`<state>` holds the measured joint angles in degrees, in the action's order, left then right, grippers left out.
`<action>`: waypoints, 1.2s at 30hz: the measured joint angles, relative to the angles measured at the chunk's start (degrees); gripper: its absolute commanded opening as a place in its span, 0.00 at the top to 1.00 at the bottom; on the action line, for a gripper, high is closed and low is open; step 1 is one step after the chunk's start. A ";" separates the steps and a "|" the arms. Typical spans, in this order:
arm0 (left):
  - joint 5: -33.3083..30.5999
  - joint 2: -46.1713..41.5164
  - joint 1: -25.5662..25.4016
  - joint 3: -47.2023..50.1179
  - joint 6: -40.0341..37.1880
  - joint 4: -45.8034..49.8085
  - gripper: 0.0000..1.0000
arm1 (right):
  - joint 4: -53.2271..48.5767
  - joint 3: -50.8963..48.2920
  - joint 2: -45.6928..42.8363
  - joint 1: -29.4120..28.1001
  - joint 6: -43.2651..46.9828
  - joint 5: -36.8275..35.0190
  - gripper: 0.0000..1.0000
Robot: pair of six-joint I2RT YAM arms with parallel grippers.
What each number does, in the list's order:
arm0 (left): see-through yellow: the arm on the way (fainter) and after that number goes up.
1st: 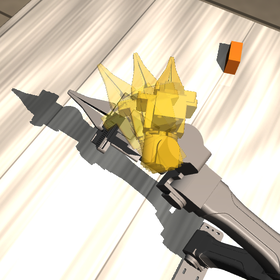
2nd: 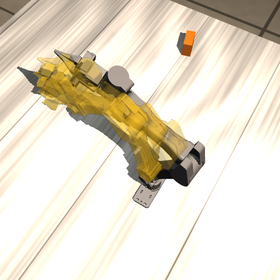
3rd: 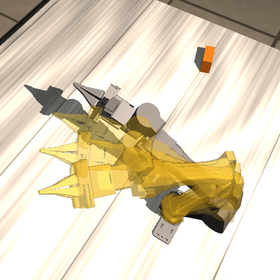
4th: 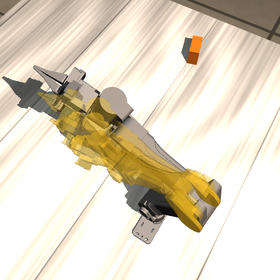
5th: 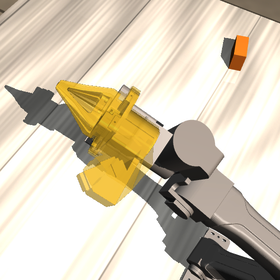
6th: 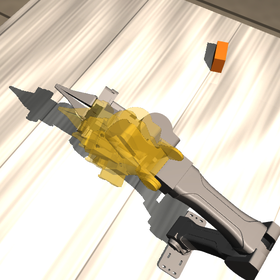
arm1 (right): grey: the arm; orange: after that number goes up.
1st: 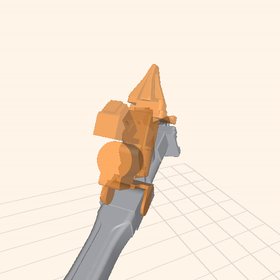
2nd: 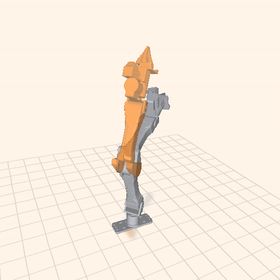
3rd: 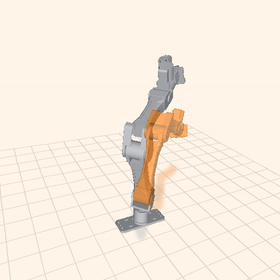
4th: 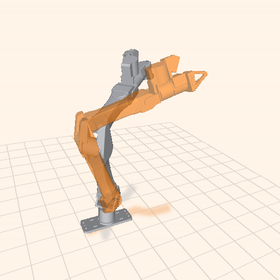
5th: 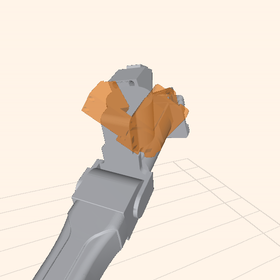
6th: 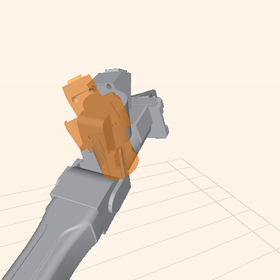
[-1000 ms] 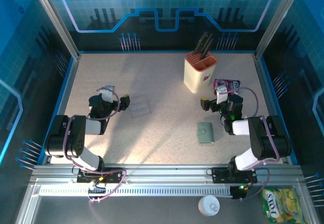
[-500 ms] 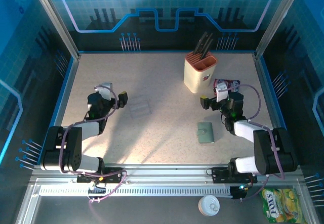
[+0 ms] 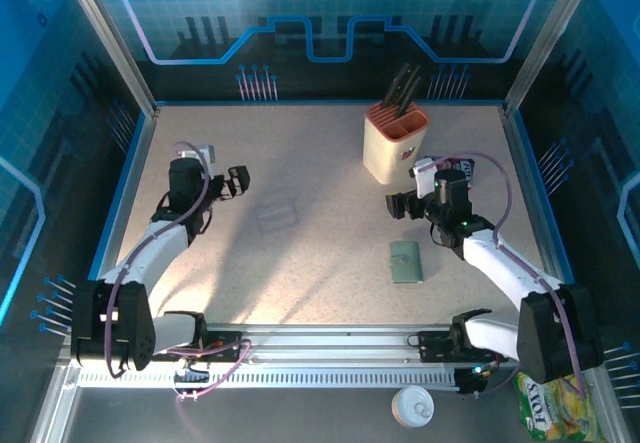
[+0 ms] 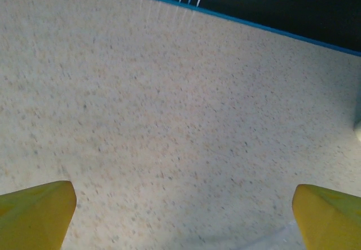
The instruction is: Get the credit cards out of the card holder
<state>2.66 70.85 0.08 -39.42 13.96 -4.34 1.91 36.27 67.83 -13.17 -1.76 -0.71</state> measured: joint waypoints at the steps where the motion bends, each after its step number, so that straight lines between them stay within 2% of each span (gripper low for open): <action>1: 0.83 -0.07 -0.04 -0.55 1.55 2.25 0.01 | -2.34 0.98 -0.13 -0.09 -1.20 -0.13 0.02; 7: 8.59 -0.04 -0.50 -0.81 10.47 11.13 0.02 | -13.18 5.11 -0.35 -0.79 -9.81 0.59 0.06; 16: 19.08 2.01 -2.32 1.95 17.73 11.91 0.04 | -18.97 9.40 4.94 -7.02 -21.35 9.68 0.08; 24: 22.32 6.82 -2.58 2.51 19.63 10.45 0.05 | -18.58 9.99 9.70 -12.61 -26.16 13.38 0.08; 36: 24.72 13.14 -5.77 1.36 20.68 5.25 0.06 | -17.92 10.14 8.66 -13.57 -27.87 13.14 0.08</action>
<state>27.38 83.99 -5.69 -38.06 34.63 0.91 -16.01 46.41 76.49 -26.74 -29.63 12.43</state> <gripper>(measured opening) 0.944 0.918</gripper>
